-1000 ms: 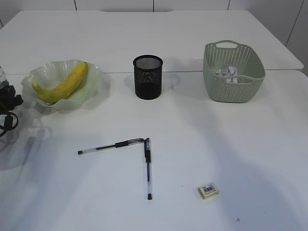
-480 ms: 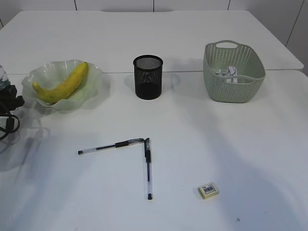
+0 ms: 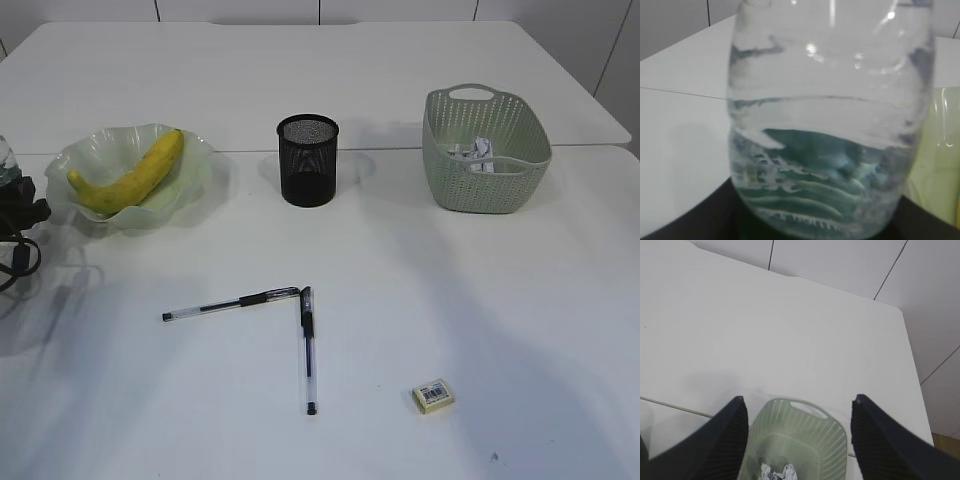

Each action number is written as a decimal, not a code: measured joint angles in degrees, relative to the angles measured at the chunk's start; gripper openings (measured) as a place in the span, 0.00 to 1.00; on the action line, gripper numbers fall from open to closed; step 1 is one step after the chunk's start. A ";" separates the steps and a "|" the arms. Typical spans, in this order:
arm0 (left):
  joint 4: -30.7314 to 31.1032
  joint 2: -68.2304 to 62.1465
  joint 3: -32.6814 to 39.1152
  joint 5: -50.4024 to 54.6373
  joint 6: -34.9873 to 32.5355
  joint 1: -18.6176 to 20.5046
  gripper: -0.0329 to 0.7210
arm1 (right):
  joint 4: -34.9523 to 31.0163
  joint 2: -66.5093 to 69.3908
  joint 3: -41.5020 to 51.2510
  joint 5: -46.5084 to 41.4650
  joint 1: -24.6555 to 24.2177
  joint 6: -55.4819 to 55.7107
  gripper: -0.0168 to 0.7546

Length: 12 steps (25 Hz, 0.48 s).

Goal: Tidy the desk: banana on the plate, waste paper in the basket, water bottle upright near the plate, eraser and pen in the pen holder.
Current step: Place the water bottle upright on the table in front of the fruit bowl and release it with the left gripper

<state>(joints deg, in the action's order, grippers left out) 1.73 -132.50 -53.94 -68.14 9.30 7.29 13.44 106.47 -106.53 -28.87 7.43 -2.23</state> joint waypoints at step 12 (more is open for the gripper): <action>0.00 0.00 0.00 0.00 0.00 0.00 0.54 | 0.00 0.00 0.00 0.39 0.00 0.00 0.65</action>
<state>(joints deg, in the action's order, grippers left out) 1.73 -132.50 -53.94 -68.14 9.30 7.29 13.44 106.47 -106.53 -28.48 7.43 -2.23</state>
